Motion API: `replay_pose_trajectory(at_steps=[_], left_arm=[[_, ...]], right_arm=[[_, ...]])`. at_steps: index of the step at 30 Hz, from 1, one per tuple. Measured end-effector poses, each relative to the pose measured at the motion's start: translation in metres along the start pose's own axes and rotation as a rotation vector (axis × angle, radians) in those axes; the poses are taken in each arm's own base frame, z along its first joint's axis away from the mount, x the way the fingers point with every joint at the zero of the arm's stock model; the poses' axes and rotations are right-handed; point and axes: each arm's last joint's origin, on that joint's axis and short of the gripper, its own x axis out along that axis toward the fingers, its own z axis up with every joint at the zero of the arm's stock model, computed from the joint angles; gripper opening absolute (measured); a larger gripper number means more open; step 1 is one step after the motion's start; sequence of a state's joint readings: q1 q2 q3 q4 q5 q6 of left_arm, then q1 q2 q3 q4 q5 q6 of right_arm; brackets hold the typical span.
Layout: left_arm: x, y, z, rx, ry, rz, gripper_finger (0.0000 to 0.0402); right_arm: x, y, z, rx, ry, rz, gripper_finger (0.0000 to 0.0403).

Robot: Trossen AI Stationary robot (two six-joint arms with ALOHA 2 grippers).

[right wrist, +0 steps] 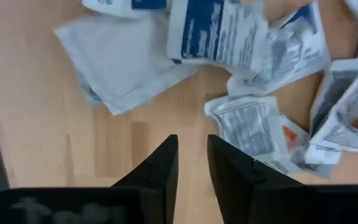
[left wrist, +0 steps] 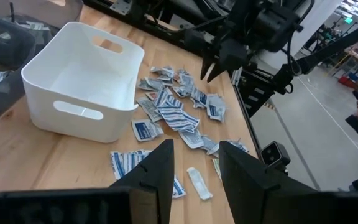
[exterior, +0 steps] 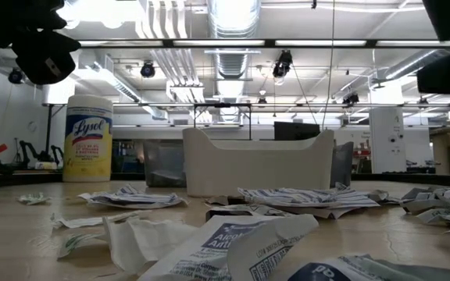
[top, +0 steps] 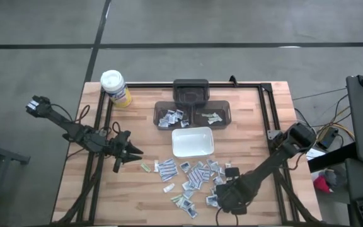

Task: Pick & Place First Aid Supplies
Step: Put the alcohol pad into the bottom left black bin

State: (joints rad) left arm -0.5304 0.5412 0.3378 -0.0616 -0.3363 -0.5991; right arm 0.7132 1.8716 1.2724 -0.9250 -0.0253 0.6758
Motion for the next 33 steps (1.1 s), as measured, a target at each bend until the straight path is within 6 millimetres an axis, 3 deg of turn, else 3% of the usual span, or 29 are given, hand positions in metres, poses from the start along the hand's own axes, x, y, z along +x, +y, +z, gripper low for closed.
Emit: replay_pose_trajectory(at_steps=[15, 22, 33], left_arm=[[0.001, 0.0, -0.001, 0.02, 0.008, 0.006, 0.0119], [0.001, 0.0, -0.001, 0.027, 0.01, 0.005, 0.0119], [0.002, 0.0, -0.001, 0.027, 0.012, 0.006, 0.0119]], right_arm=[[0.016, -0.008, 0.004, 0.035, 0.027, -0.024, 0.009], [0.033, -0.009, 0.007, 0.047, 0.069, -0.047, 0.0088], [0.032, -0.008, 0.009, 0.103, 0.064, -0.043, 0.0033]])
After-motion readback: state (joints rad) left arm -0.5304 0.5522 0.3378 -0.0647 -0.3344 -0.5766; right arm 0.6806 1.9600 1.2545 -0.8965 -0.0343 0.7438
